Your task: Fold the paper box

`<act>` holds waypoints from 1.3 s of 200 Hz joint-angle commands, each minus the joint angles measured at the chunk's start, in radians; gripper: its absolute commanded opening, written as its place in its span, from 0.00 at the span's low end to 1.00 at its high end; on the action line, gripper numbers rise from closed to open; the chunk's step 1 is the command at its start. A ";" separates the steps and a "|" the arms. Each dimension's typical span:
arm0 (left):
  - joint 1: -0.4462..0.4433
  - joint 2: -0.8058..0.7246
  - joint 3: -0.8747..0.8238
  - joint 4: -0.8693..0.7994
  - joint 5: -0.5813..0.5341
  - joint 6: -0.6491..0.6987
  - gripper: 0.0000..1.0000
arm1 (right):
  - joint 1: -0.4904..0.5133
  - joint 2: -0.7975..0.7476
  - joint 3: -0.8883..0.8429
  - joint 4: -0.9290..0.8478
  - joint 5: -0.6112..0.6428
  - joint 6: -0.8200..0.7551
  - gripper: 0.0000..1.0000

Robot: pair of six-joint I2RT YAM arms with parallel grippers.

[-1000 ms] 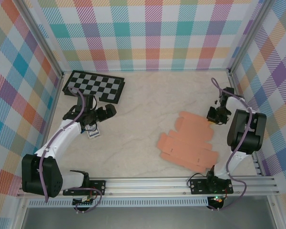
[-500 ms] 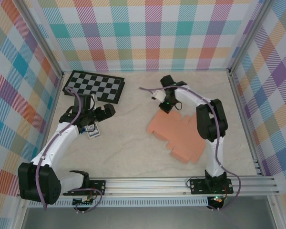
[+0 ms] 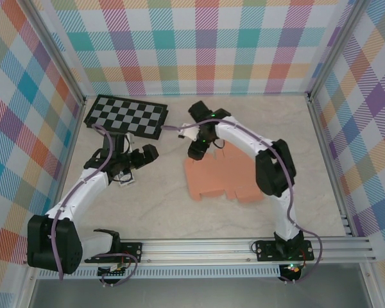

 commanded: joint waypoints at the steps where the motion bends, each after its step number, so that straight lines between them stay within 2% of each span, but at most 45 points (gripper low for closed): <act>1: -0.017 0.033 -0.012 0.115 0.095 -0.026 1.00 | -0.118 -0.203 -0.134 0.035 -0.205 0.266 0.76; 17: -0.033 0.061 -0.007 0.147 0.117 -0.025 1.00 | -0.251 -0.332 -0.297 0.126 -0.338 0.392 0.76; 26: -0.049 0.076 -0.001 0.161 0.124 -0.017 1.00 | -0.330 -0.379 -0.370 0.153 -0.358 0.429 0.75; 36: -0.067 0.098 0.015 0.166 0.126 -0.008 1.00 | -0.410 -0.403 -0.414 0.128 -0.339 0.440 0.75; 57: -0.106 0.158 0.049 0.172 0.143 -0.001 1.00 | -0.544 -0.379 -0.416 -0.041 -0.288 0.375 0.74; 70: -0.131 0.196 0.067 0.174 0.151 -0.008 1.00 | -0.593 -0.356 -0.424 -0.109 -0.187 0.365 0.74; 87: -0.158 0.245 0.092 0.179 0.168 -0.018 1.00 | -0.640 -0.333 -0.453 -0.121 -0.131 0.376 0.74; 105: -0.183 0.288 0.123 0.166 0.184 -0.014 1.00 | -0.670 -0.299 -0.487 -0.099 -0.134 0.398 0.74; 129: -0.210 0.320 0.154 0.133 0.180 0.004 1.00 | -0.681 -0.225 -0.513 -0.075 -0.224 0.407 0.72; 161: -0.229 0.293 0.134 0.123 0.113 -0.008 1.00 | -0.682 -0.156 -0.541 -0.020 -0.359 0.403 0.72; 200: -0.230 0.264 0.111 0.121 0.073 -0.013 1.00 | -0.666 -0.090 -0.499 -0.053 -0.463 0.345 0.64; 227: -0.230 0.255 0.115 0.114 0.056 -0.011 1.00 | -0.637 -0.090 -0.478 -0.065 -0.507 0.284 0.48; 260: -0.230 0.238 0.135 0.095 0.040 0.004 1.00 | -0.583 -0.088 -0.440 -0.093 -0.481 0.219 0.30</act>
